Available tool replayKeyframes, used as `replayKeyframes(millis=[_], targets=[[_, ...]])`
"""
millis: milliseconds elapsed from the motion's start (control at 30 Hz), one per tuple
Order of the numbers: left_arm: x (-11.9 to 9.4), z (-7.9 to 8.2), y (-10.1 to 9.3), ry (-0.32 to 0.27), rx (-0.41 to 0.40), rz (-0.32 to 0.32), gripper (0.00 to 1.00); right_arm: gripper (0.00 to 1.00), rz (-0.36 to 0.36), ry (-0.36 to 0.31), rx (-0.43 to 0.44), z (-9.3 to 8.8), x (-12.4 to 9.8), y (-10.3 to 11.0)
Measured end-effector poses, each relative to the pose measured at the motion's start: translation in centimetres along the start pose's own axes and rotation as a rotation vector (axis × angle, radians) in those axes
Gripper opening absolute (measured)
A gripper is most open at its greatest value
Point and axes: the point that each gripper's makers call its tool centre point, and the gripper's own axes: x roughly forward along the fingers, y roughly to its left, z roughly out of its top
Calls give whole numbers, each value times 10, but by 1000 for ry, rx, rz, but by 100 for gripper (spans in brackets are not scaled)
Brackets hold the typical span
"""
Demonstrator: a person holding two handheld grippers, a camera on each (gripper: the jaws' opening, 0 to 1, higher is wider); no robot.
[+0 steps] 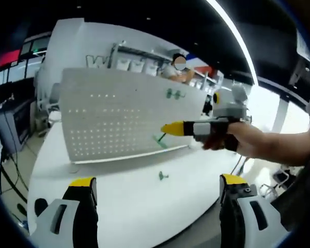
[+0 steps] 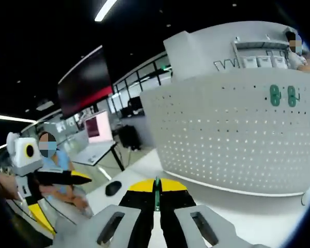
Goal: Insert the hook assembly into the mounting plate slot until the hook locks in place.
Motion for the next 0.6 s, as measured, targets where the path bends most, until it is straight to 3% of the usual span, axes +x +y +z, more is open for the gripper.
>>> replayKeyframes(millis=[233,367,600], targets=[[10,3,-11,0,-15,-50,99,0,71,-49,7,9,-22,43],[13,7,-8,-9,-23,-55,96,0,83,-73,13,14,-31,59],[16,6,-9,-5,-35,-69,93,0,96,-67,26,1,-30,69]])
